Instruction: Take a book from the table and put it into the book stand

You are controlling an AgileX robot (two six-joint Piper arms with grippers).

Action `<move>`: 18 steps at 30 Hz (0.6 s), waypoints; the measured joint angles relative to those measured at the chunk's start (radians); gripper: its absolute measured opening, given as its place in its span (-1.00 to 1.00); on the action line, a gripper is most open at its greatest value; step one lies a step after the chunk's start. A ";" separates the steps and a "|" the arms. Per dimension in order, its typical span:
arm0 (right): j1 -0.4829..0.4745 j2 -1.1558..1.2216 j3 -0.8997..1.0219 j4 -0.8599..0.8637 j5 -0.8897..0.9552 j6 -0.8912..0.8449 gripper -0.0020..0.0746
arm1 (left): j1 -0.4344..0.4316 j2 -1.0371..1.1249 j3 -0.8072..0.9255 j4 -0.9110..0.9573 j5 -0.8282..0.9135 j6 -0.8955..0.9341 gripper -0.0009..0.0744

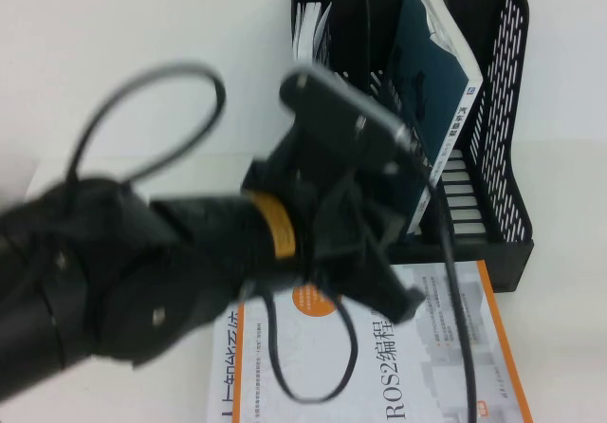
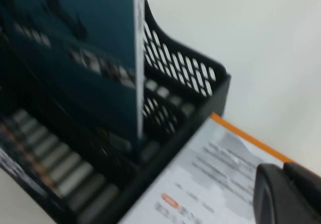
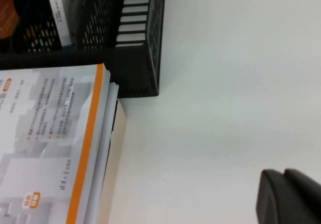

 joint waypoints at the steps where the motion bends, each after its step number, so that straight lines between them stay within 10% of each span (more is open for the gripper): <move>1: 0.000 0.000 0.000 0.000 0.000 0.000 -0.93 | 0.000 -0.002 0.034 -0.015 -0.032 -0.003 -0.98; 18: 0.000 0.000 0.000 -0.002 0.000 0.000 -0.93 | 0.061 0.006 0.108 -0.055 0.049 -0.007 -0.98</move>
